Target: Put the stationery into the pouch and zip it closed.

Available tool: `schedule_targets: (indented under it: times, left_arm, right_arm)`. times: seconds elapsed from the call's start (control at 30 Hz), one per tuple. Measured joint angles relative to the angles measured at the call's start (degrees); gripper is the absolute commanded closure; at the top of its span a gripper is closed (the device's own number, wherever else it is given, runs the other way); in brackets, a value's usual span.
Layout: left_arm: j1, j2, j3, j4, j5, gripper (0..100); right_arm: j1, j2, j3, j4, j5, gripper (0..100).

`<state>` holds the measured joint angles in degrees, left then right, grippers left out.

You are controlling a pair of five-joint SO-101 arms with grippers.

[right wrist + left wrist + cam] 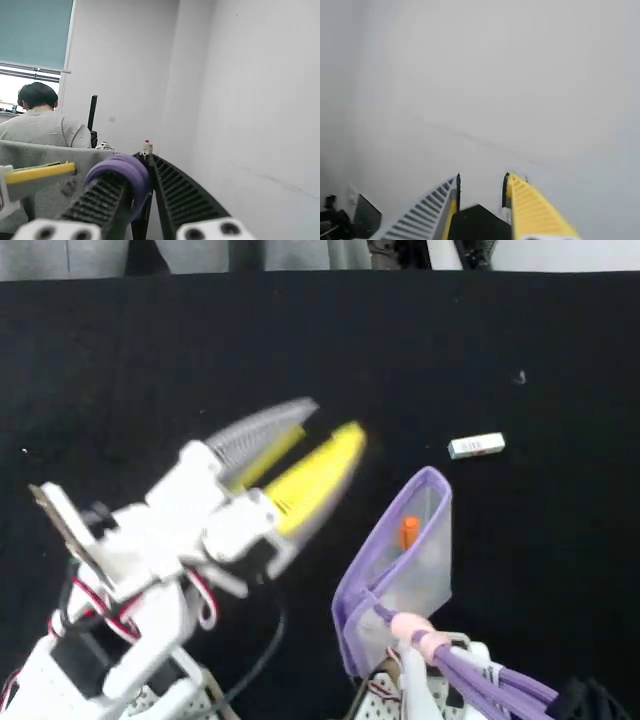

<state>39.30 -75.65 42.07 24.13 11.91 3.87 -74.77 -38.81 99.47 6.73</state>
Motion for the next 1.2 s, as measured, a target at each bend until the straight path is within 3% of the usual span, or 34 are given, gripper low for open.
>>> schedule_targets:
  times: [0.2,0.4,0.53,0.7,0.83,1.03,1.2]
  left_arm:
    - [-16.70,12.84,-8.88,0.26,7.65,84]
    - [-18.20,36.13,-12.75,-1.49,9.14,84]
    - [-14.42,51.16,-12.84,-6.51,8.62,84]
    - [-4.48,62.24,-12.84,-9.41,-1.14,88]
    - [-0.35,66.29,-12.84,-10.81,-6.51,89]
    - [7.38,74.20,-11.78,-21.80,-9.58,85]
    - [10.29,90.64,-18.90,-27.08,-11.16,87]
  right_arm:
    - [0.09,0.00,0.09,0.00,0.00,98.8]
    - [0.09,0.00,0.09,0.00,0.00,98.8]
    - [0.09,0.00,0.09,0.00,0.00,98.8]
    - [0.09,0.00,0.09,0.00,0.00,98.8]
    - [0.09,0.00,0.09,0.00,0.00,98.8]
    - [0.18,0.00,0.09,0.00,0.00,98.8]
    - [0.18,0.00,0.09,0.00,0.00,98.8]
